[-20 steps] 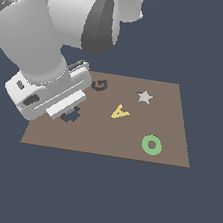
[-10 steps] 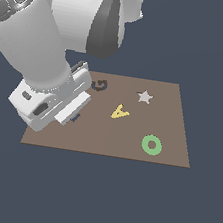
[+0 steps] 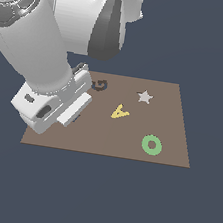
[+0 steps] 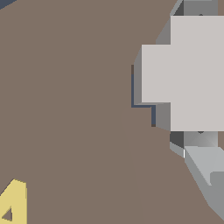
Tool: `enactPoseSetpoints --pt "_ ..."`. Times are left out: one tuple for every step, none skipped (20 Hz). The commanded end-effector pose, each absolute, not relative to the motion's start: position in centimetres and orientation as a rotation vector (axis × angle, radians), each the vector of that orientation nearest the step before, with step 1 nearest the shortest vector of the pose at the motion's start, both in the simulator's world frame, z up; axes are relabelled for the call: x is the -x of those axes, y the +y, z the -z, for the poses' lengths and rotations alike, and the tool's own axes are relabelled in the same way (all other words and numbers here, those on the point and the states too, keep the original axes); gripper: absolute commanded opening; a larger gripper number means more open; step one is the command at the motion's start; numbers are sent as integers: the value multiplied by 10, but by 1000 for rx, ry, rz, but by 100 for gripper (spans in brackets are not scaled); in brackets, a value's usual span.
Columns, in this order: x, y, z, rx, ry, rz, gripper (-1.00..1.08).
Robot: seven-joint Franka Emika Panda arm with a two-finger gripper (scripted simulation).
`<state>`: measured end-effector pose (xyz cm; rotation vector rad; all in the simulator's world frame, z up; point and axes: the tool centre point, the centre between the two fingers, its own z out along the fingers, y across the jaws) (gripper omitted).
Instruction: Insert a designated object into the corresponding slot on a board.
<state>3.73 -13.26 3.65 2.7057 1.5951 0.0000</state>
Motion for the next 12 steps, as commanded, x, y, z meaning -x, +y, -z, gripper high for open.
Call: enactPoseSetpoints --pt "-37 -132 -31 -2704 1599 1 -100" --pt "-37 -132 -31 -2704 1599 1 -100" --pt "-37 -132 -31 -2704 1599 1 100" --pt "-37 -132 -31 -2704 1599 1 100" --pt "-37 -132 -31 -2704 1599 1 100" --pt "-37 -132 -31 -2704 1599 1 100" --pt "-37 -132 -31 -2704 1599 1 100" --pt "-37 -132 -31 -2704 1599 1 100" --pt "-37 -132 -31 -2704 1599 1 100" --pt "-37 -132 -31 -2704 1599 1 100" --pt "-37 -132 -31 -2704 1599 1 100" --pt "-37 -132 -31 -2704 1599 1 100"
